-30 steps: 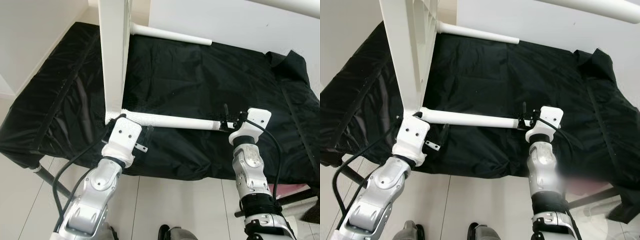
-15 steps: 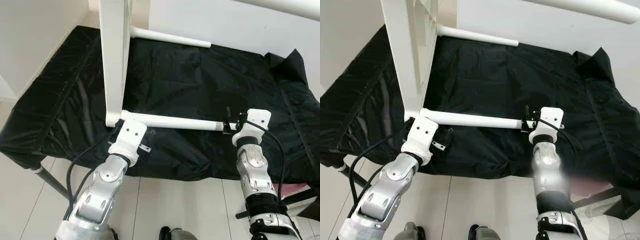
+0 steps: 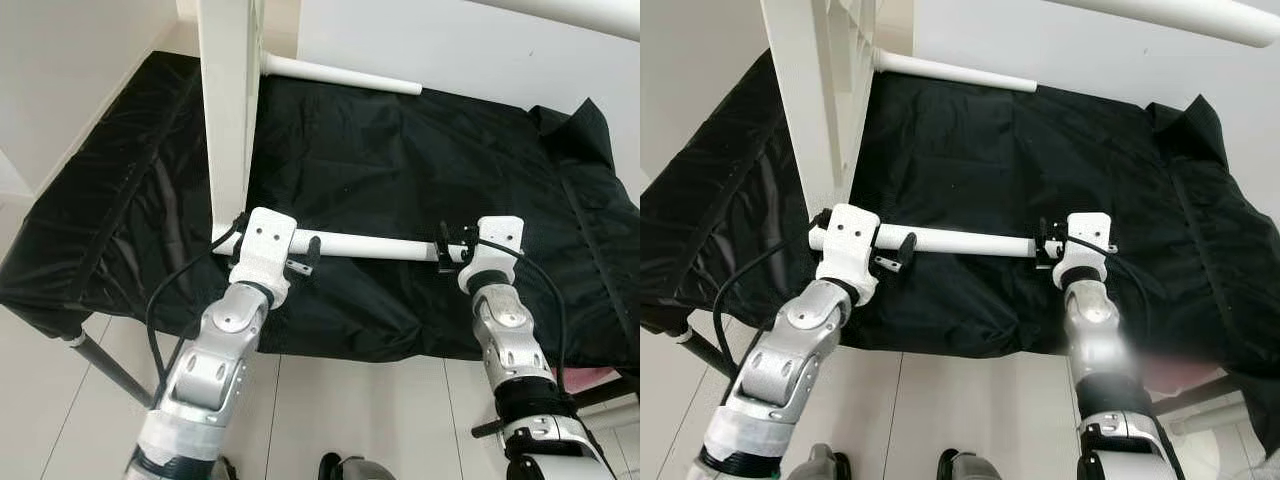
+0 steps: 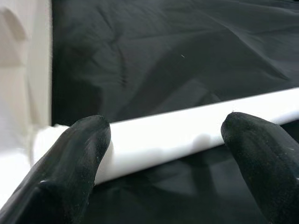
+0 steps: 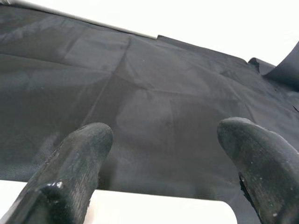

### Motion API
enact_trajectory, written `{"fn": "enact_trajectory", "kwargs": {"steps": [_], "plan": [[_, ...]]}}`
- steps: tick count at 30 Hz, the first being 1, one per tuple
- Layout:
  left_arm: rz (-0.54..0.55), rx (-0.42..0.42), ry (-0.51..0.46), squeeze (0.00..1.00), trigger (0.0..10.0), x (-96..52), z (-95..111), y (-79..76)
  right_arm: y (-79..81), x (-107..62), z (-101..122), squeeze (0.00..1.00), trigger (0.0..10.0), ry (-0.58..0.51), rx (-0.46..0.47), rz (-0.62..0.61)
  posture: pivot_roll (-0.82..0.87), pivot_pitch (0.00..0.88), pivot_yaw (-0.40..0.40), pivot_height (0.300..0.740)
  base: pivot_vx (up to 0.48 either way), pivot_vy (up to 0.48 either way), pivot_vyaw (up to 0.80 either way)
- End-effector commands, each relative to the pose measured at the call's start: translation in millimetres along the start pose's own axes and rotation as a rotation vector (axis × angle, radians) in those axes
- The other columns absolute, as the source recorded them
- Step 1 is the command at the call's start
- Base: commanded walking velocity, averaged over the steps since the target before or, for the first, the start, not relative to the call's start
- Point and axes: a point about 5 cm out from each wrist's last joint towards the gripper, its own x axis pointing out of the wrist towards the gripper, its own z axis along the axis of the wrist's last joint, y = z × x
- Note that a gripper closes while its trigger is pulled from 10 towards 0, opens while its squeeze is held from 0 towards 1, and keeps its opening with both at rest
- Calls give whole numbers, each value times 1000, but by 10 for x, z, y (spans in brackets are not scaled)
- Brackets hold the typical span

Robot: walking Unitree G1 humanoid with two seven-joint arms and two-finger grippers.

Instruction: Building children table

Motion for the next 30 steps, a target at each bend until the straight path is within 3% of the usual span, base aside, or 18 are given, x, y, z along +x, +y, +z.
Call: {"fn": "enact_trajectory", "kwargs": {"steps": [1,16,30], "plan": [[-48,-25,20,0,10000,33,-13,-81,34,-12,-56,0,10000,26,-2,15,14,141,-86,740,0,0,0],[-63,-71,22,0,10000,305,90,-228,212,70,-56,0,10000,50,24,67,-2,172,-87,740,0,0,0],[71,-26,113,0,10000,462,-18,-162,251,107,-141,0,10000,121,77,80,-4,171,-78,740,0,0,0]]}}
